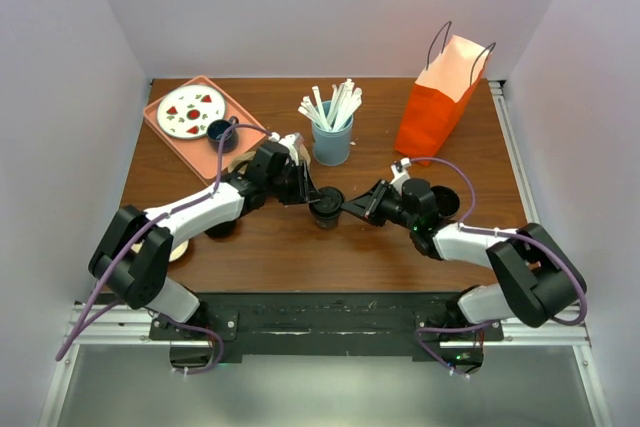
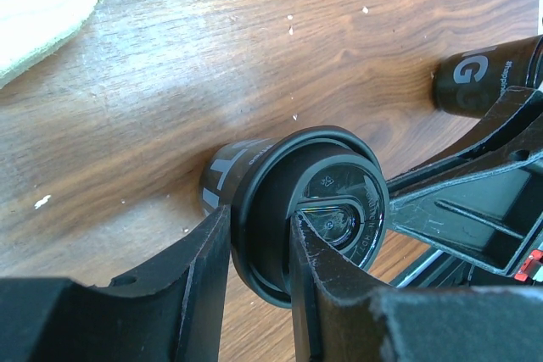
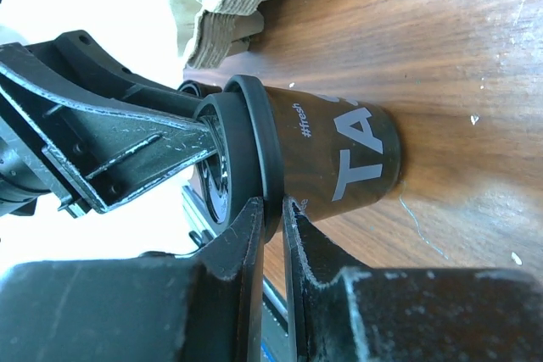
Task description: Pack the takeout coffee
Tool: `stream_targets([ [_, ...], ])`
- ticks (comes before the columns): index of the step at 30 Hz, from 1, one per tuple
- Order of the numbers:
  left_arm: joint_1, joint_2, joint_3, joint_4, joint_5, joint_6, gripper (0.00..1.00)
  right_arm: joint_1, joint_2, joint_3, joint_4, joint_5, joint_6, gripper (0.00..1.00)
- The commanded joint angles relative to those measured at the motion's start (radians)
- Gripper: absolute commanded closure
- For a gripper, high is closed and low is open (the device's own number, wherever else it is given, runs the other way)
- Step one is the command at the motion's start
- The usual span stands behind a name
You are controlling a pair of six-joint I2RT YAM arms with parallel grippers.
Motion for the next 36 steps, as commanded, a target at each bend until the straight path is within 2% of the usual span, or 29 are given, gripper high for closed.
stream_targets([
  [1,-0.036,0.204,-0.171,-0.396,-0.092,0.04,0.73,0.024,0.107,-0.048,-0.379,0.205,-0.145,0.87],
  [4,-0.041,0.194,-0.175,-0.383,-0.07,0.027,0.73,0.023,0.122,0.026,-0.441,0.236,-0.232,0.87],
  [10,-0.044,0.138,-0.129,-0.437,-0.067,0.032,0.73,0.023,0.105,0.196,-0.568,0.162,-0.376,0.79],
  [14,-0.044,0.117,-0.089,-0.469,-0.07,0.035,0.72,0.024,0.065,0.25,-0.611,0.113,-0.398,0.73],
  [18,-0.042,0.092,-0.031,-0.495,-0.061,0.033,0.65,0.023,0.074,0.316,-0.652,0.056,-0.406,0.7],
  [25,-0.042,0.069,0.052,-0.535,-0.042,0.043,0.6,0.024,0.131,0.44,-0.714,0.001,-0.452,0.69],
  [36,-0.041,0.059,0.17,-0.563,-0.019,0.049,0.5,0.023,0.162,0.494,-0.749,-0.039,-0.475,0.69],
])
